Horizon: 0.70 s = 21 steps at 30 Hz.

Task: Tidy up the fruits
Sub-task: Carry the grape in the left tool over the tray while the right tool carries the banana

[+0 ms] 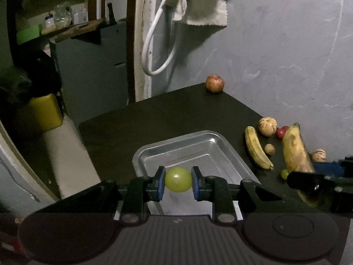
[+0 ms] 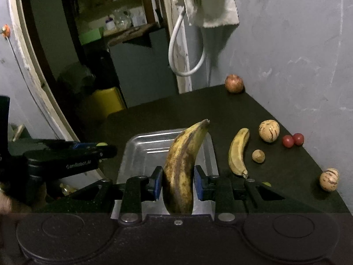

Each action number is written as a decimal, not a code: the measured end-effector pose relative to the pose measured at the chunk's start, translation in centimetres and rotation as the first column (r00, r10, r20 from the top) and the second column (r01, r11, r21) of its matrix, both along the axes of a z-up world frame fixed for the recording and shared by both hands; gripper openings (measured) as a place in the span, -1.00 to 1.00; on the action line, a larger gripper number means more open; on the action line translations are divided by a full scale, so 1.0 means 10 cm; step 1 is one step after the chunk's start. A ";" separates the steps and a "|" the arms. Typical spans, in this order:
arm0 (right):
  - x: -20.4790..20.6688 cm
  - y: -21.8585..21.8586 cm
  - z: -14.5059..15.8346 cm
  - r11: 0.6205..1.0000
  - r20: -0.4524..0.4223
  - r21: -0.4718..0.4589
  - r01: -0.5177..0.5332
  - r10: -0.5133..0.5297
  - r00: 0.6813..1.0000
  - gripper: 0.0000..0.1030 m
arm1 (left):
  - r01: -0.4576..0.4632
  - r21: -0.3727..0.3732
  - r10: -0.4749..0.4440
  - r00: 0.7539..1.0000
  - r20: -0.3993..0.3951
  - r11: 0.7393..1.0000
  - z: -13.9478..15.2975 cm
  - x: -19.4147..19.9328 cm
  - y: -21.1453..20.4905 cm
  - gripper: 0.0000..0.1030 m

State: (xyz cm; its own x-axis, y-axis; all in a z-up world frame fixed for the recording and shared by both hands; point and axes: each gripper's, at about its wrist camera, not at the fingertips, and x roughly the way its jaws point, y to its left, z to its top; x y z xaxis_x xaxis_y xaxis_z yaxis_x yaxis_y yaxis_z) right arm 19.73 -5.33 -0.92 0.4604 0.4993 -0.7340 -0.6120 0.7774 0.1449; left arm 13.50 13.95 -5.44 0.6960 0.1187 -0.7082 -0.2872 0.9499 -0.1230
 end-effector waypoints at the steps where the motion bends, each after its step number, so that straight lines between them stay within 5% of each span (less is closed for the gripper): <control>1: 0.05 0.05 -0.04 1.000 -0.005 -0.013 -0.004 0.004 1.000 -0.39 | -0.004 -0.010 0.004 1.000 -0.003 1.000 -0.04 0.05 0.04 -0.49; 21: 1.00 0.96 -1.04 0.983 -0.102 -0.163 -0.088 0.072 0.992 -0.39 | 0.024 -0.077 -0.032 0.994 -0.106 0.997 -0.79 0.94 0.52 -0.48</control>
State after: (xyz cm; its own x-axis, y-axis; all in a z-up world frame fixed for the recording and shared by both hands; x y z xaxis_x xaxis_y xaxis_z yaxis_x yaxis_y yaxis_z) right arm 29.74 4.25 -11.34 0.3482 0.3984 -0.8486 -0.6630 0.7446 0.0775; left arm 22.88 19.17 -13.32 0.6183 0.0434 -0.7847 -0.2761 0.9468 -0.1652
